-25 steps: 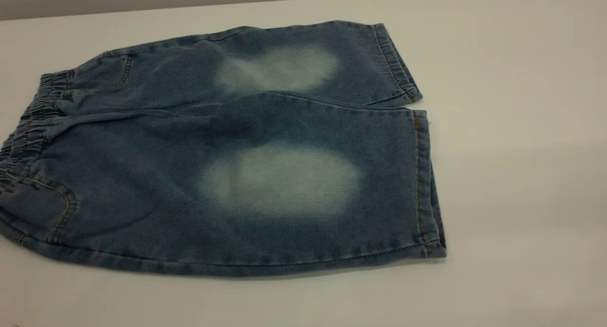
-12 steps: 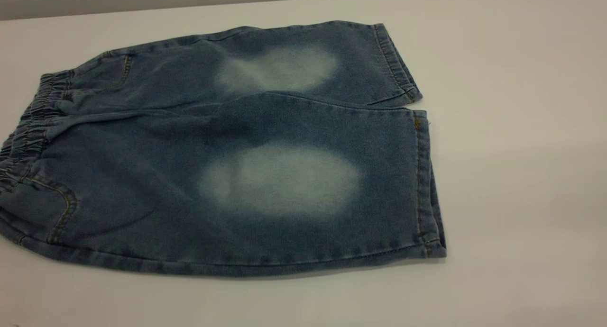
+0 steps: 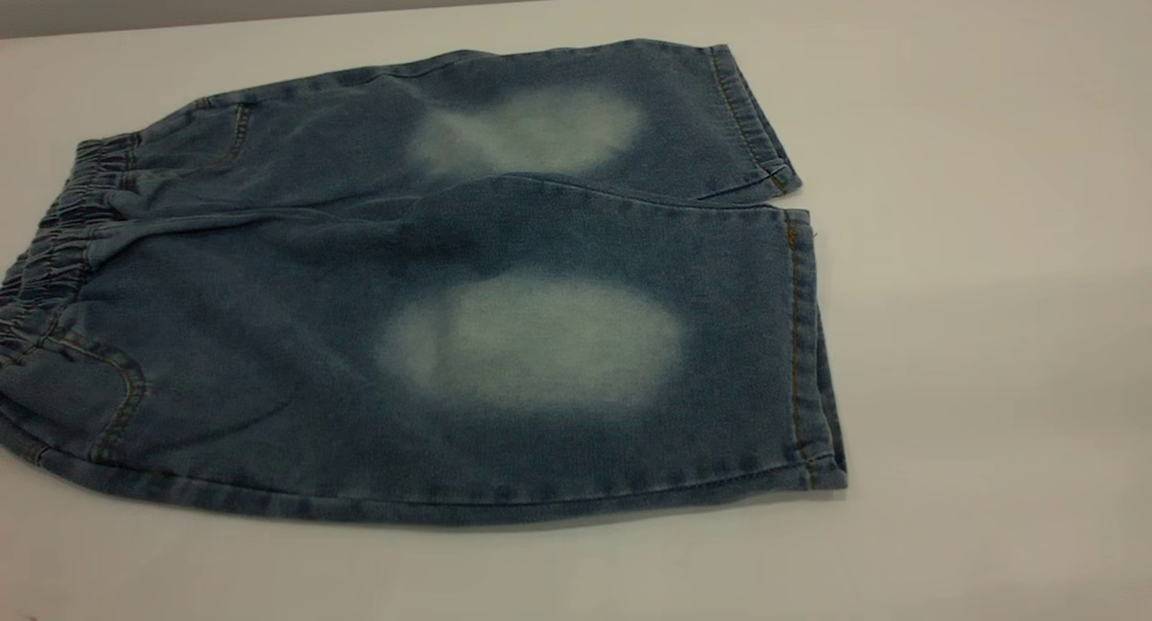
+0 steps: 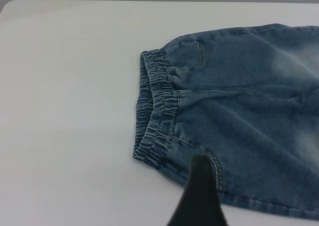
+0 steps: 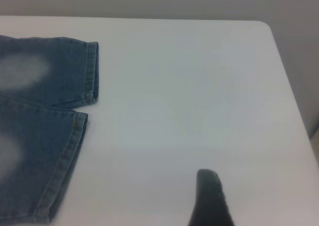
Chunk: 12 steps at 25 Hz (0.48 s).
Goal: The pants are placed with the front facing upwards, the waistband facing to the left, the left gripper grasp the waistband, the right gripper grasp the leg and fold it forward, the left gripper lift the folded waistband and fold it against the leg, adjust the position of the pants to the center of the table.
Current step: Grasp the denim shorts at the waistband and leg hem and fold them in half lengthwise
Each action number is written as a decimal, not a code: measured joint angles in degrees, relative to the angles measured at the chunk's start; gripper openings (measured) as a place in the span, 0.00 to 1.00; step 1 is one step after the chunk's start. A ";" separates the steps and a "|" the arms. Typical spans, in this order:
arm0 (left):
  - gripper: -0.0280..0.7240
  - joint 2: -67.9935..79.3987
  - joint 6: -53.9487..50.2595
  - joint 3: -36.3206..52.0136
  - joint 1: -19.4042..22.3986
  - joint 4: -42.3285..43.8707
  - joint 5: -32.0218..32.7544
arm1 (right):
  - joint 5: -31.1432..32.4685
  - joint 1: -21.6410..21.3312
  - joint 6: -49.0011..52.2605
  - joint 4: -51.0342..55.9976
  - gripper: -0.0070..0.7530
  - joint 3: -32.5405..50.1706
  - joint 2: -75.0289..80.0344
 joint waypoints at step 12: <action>0.74 0.82 -0.78 0.00 0.00 0.00 0.00 | -0.04 0.00 0.00 0.05 0.54 0.00 0.00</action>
